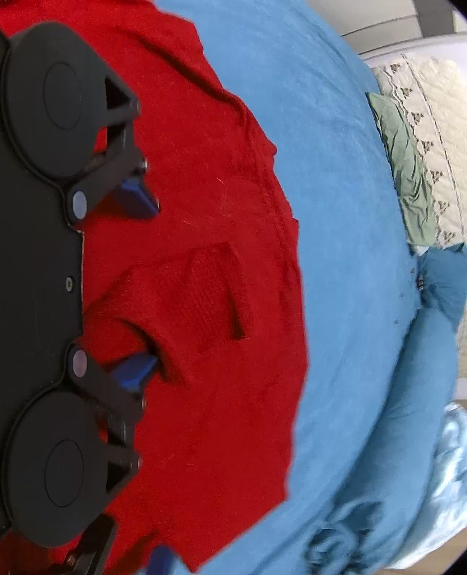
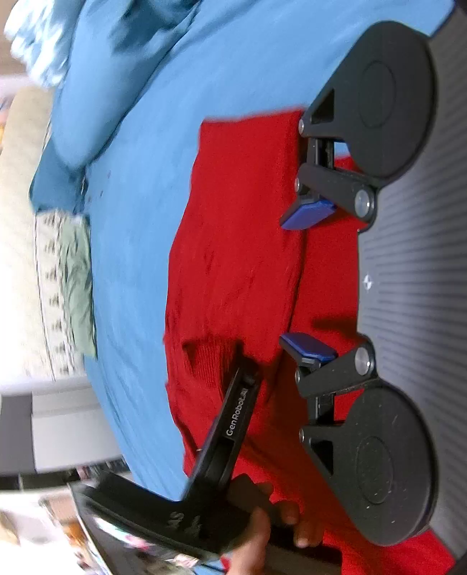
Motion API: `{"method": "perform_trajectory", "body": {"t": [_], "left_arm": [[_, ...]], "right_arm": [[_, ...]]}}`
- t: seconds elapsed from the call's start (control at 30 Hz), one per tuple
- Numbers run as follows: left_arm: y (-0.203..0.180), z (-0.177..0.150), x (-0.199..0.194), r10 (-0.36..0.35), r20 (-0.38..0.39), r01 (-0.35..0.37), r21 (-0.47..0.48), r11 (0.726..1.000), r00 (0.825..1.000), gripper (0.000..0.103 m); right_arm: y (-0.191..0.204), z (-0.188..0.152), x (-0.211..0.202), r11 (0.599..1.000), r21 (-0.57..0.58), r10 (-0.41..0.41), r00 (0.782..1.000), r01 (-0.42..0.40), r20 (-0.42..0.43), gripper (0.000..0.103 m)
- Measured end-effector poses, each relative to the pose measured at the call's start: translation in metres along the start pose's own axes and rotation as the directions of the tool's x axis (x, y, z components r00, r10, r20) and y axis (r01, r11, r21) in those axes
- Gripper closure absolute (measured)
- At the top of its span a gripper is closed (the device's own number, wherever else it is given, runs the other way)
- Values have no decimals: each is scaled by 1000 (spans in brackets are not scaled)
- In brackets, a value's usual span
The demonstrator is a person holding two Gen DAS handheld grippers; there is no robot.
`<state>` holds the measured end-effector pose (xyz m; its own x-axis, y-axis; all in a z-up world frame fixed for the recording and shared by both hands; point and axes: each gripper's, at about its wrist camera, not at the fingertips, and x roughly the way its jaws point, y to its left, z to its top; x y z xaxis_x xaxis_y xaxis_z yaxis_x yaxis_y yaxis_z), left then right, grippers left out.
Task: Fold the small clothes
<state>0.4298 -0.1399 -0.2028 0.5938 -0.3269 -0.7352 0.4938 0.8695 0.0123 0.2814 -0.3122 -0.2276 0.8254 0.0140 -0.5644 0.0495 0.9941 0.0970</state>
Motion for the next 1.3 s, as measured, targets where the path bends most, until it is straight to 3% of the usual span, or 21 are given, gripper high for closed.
{"method": "perform_trajectory", "body": {"t": [0.03, 0.13, 0.3, 0.4, 0.5, 0.57, 0.6, 0.73, 0.87, 0.97, 1.23, 1.3], "left_arm": [[6, 2, 0, -1, 13, 2, -41, 999, 1000, 33], [24, 5, -3, 1, 50, 6, -150, 989, 999, 45], [49, -9, -15, 12, 101, 13, -242, 970, 995, 47], [49, -12, -12, -4, 97, 26, -228, 973, 995, 47], [46, -8, -9, 5, 108, 17, -200, 980, 994, 48], [46, -6, -10, -3, 117, 28, -215, 976, 993, 87], [46, -5, -12, -4, 118, 30, -224, 974, 993, 99], [57, 9, -44, 47, 234, 16, -260, 965, 971, 99], [84, 20, -90, 178, 352, -61, -319, 946, 919, 99], [105, 15, -113, 265, 379, -127, -351, 928, 887, 99], [128, -6, -108, 303, 323, -149, -424, 893, 897, 99], [130, -6, -110, 301, 329, -141, -431, 891, 895, 99]], "right_arm": [[-5, -3, -5, 1000, 17, -10, 1000, 10, 0, 23], [-16, -4, -14, 997, 33, -63, 998, 63, 16, 20], [-45, -11, -15, 982, 114, -150, 989, 151, -15, 15], [-58, -18, -15, 971, 165, -170, 985, 172, -30, 7], [-58, -15, -5, 966, 174, -185, 982, 189, -39, 6], [-56, -11, 1, 967, 157, -194, 980, 199, -47, 4], [-56, -11, 3, 968, 147, -199, 979, 204, -52, 4], [-52, -3, 19, 971, 105, -210, 976, 216, -63, 4], [-43, 2, 29, 976, 38, -212, 977, 213, -37, 4], [-33, 5, 40, 975, -28, -222, 974, 221, -38, 4], [-23, 20, 71, 959, -138, -252, 968, 247, -19, 2], [-24, 24, 75, 943, -151, -300, 954, 296, -5, 2]]}}
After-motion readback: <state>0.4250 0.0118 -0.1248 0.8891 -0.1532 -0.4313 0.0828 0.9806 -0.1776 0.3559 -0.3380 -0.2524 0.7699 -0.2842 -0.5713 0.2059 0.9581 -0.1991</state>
